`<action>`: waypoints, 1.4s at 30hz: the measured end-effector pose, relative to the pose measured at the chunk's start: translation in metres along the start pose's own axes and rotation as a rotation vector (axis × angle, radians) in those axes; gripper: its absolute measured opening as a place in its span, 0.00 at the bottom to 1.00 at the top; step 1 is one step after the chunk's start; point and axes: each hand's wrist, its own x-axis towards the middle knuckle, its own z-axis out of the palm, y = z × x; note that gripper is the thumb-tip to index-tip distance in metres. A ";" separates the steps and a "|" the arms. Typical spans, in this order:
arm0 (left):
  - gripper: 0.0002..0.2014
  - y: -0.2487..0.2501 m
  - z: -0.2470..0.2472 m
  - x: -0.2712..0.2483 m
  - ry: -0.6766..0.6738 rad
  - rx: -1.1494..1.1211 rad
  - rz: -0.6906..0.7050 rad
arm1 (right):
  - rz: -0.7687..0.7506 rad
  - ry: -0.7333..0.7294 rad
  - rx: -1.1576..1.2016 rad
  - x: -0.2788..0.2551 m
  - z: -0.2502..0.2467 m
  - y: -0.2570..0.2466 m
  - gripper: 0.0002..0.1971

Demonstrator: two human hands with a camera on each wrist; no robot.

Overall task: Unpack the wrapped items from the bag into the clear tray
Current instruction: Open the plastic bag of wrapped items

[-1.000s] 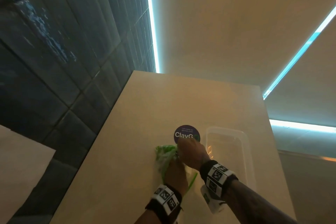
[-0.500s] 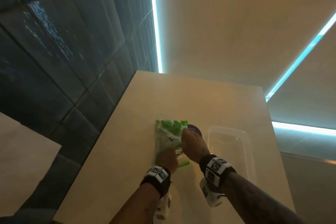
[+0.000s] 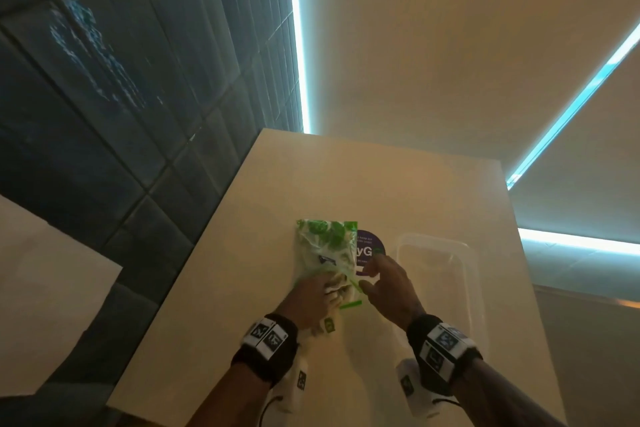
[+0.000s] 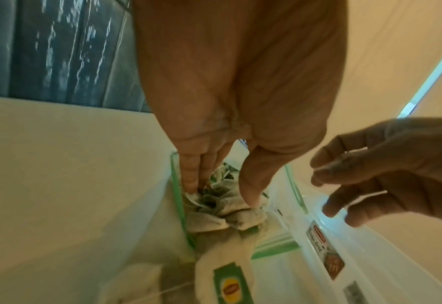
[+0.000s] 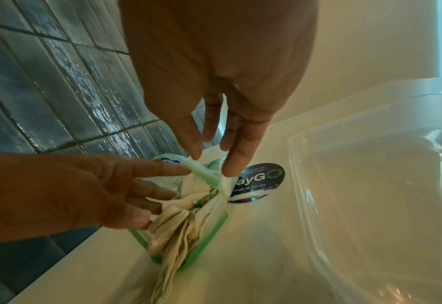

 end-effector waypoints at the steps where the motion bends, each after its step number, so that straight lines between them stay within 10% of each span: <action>1: 0.19 -0.001 -0.001 -0.006 0.044 -0.019 0.032 | 0.015 -0.020 -0.005 -0.006 -0.001 -0.001 0.06; 5: 0.15 0.001 -0.003 -0.034 0.271 0.257 -0.135 | 0.178 -0.325 -0.040 -0.020 0.010 -0.007 0.08; 9: 0.14 -0.006 0.016 -0.050 0.089 0.275 -0.402 | 0.480 -0.471 0.149 -0.028 0.036 -0.008 0.13; 13: 0.20 -0.013 0.030 -0.055 0.030 0.132 -0.309 | 0.613 -0.398 0.366 -0.030 0.062 -0.006 0.16; 19: 0.12 0.000 0.028 -0.064 0.233 0.091 -0.219 | 0.538 -0.356 0.380 -0.030 0.060 -0.011 0.07; 25: 0.18 0.007 0.016 -0.055 0.310 0.218 0.245 | 0.073 -0.460 0.086 -0.019 0.017 -0.022 0.07; 31: 0.09 0.020 0.010 -0.043 0.272 0.052 0.166 | -0.071 -0.349 0.098 -0.005 -0.015 -0.030 0.03; 42: 0.10 0.031 0.000 -0.050 0.245 -0.652 -0.013 | 0.098 -0.183 0.701 -0.009 -0.020 -0.036 0.09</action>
